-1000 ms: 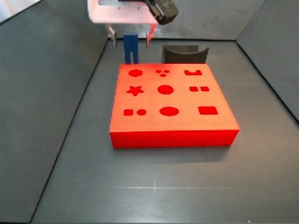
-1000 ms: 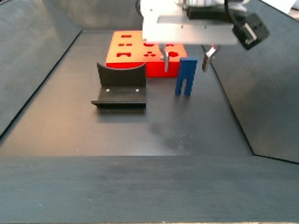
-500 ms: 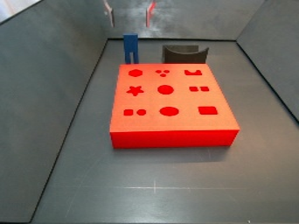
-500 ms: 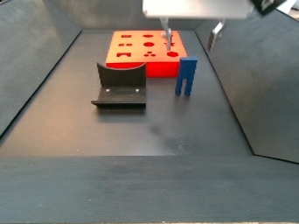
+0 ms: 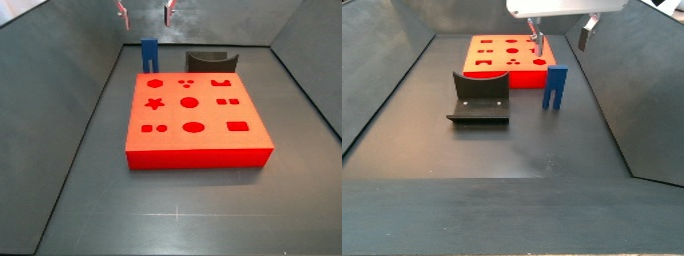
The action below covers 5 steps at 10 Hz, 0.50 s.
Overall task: Pick up the square-circle object. Move up. Rotate the square-circle object. Move to above the board. Insert the square-circle object.
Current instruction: Rotate the square-circle object.
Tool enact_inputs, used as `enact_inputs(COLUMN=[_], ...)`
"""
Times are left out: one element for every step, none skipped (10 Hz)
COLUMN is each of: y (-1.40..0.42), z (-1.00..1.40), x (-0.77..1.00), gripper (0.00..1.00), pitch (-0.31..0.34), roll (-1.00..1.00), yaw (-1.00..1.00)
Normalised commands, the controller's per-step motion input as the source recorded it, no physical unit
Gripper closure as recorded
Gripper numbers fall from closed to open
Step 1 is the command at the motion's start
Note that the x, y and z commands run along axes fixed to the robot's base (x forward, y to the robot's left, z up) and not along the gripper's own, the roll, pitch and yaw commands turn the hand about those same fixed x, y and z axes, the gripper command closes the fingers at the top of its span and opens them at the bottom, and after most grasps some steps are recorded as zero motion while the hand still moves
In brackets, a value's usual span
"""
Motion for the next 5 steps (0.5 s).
enact_inputs(y=[-0.01,-0.01,-0.01,-0.01,-0.01], z=[-0.05,-0.04,-0.04,-0.04,-0.04], x=[0.04,0.04,0.04,0.04,0.04], gripper=[0.0,0.0,0.0,0.0,0.0], pitch=[0.003,0.003,0.003,0.003,0.003], roll=[0.0,0.0,0.0,0.0,0.0], yaw=[1.0,1.0,1.0,1.0,1.0])
